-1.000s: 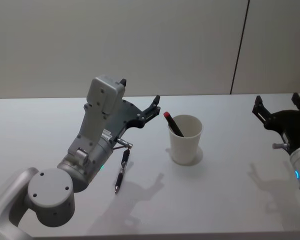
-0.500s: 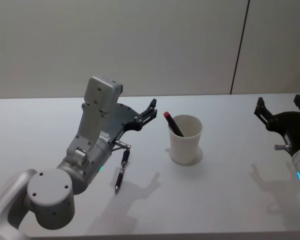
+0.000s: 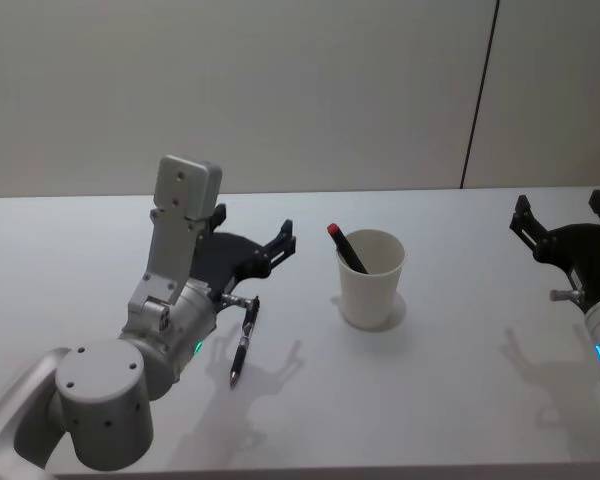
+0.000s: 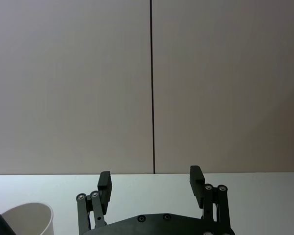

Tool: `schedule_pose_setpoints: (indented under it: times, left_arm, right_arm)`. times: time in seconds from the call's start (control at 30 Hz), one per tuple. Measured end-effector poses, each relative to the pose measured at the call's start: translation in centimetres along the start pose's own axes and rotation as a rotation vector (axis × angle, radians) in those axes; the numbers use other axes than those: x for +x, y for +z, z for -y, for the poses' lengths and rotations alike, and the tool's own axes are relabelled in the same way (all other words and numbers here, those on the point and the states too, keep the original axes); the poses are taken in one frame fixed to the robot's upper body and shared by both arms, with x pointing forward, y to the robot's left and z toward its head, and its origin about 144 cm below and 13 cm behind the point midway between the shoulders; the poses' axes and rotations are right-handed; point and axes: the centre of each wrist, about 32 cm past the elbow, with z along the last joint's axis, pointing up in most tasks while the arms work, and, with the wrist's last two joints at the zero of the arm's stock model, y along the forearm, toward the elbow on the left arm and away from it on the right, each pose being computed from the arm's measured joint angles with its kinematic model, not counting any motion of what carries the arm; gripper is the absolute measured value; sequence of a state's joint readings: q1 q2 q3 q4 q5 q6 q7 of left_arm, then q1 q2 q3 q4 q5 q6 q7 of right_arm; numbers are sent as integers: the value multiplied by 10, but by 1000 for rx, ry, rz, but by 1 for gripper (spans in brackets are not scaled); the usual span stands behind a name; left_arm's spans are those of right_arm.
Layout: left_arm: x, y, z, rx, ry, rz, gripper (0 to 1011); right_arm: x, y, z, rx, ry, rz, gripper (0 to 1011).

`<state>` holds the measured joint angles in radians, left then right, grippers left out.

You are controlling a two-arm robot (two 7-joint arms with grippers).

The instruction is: Place the pen into the pen holder.

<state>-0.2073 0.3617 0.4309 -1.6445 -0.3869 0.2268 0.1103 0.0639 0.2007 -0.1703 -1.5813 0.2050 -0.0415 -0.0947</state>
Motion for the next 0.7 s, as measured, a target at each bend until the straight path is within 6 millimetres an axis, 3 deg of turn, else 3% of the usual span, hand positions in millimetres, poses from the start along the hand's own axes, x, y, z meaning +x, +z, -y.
schedule_pose_setpoints:
  times: [0.7]
  left_arm:
    - [0,-15,12,266,53,-130,1000]
  right_arm:
    - [0,0,0,-1,-1,0,1001]
